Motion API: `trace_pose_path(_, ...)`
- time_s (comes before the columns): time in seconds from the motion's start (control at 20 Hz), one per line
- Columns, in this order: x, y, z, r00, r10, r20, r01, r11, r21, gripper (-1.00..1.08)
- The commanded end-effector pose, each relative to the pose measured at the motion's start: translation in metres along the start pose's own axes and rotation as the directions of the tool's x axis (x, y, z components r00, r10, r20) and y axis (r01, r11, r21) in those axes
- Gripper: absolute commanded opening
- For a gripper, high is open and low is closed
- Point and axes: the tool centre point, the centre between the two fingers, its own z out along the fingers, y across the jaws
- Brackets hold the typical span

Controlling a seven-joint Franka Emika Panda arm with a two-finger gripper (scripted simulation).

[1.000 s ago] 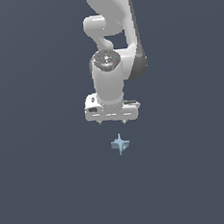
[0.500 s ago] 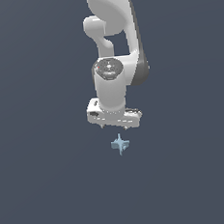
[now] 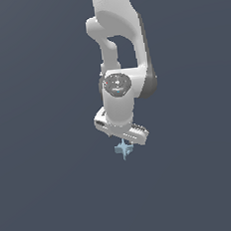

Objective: Pick up the object and move it to a goal position.

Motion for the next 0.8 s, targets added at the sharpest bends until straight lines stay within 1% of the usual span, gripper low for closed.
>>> trace_pose_path(0.0, 0.004, -0.005, 0.007, 0.998, 0.066, -0.001, -0.066, 0.998, 0.001, 1.00)
trace_pose_path(0.35, 0.011, -0.015, 0.021, 0.980, 0.199, -0.005, -0.199, 0.980, 0.003, 1.00)
trace_pose_path(0.75, 0.015, -0.021, 0.029, 0.963, 0.271, -0.007, -0.271, 0.963, 0.004, 1.00)
